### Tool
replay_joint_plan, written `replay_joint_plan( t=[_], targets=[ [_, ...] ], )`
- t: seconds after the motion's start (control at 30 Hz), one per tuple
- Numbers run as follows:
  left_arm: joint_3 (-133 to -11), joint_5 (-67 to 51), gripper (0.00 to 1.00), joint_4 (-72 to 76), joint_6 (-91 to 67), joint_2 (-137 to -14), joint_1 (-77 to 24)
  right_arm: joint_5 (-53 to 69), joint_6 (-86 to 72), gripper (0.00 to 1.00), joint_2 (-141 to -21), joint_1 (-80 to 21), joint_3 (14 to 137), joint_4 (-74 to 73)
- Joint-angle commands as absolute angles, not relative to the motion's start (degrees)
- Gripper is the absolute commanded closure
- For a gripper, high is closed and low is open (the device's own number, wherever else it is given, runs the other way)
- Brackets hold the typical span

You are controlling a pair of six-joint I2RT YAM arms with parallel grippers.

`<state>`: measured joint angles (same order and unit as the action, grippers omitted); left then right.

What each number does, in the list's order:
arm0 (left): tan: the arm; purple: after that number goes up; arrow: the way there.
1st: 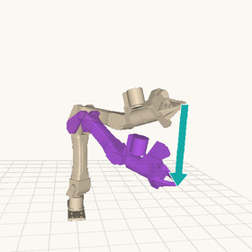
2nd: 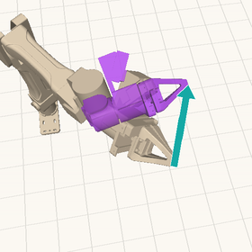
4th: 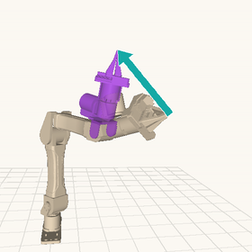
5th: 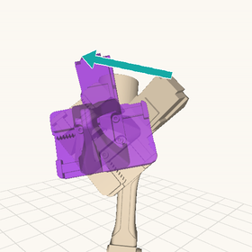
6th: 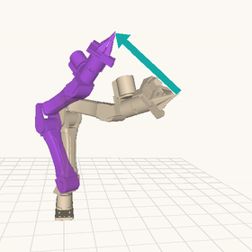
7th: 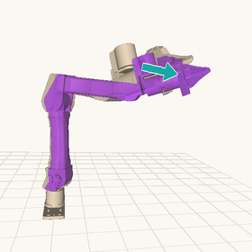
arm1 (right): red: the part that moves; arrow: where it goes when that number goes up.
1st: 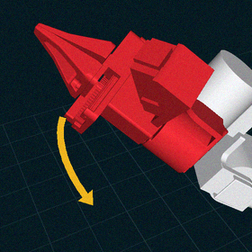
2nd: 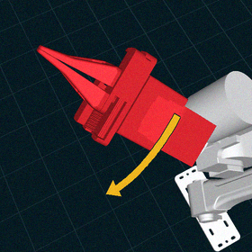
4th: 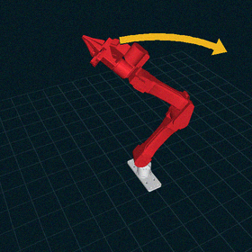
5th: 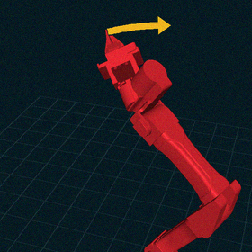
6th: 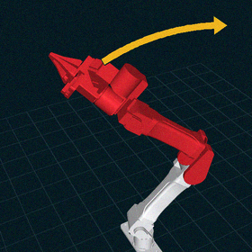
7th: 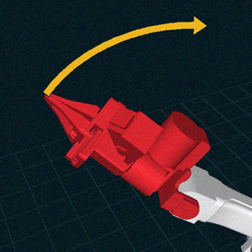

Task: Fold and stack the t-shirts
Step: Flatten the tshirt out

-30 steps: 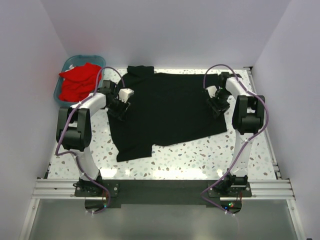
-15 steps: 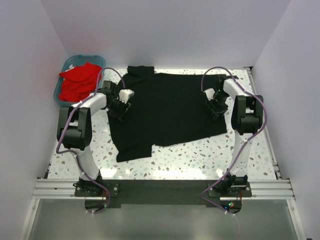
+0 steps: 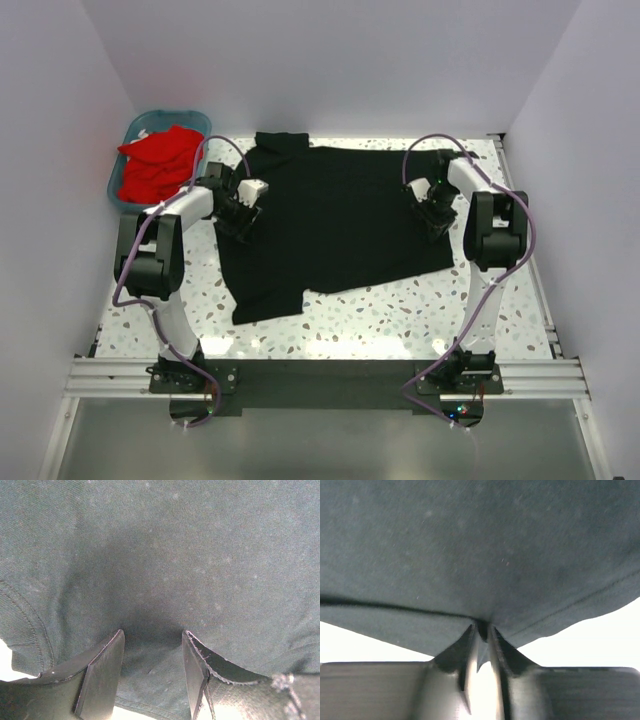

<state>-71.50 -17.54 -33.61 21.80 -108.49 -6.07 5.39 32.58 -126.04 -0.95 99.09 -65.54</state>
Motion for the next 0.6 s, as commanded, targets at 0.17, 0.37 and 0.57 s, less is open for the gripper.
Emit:
replay_joint_plan(
  t=[0.17, 0.37, 0.57],
  targets=[
    [-71.3, -17.7, 0.45, -31.9, 20.8, -108.6, -6.2, 4.9, 35.2, 1.0, -119.0, -0.5, 98.4, -69.7],
    [-70.7, -17.2, 0.46, -32.4, 21.4, -107.6, -6.2, 4.0, 39.9, 1.0, -111.2, 1.4, 94.1, -73.1],
    [-69.0, -17.1, 0.46, -34.1, 23.9, -104.3, -6.2, -1.7, 48.7, 1.0, -100.2, 1.4, 73.3, -71.1]
  ],
)
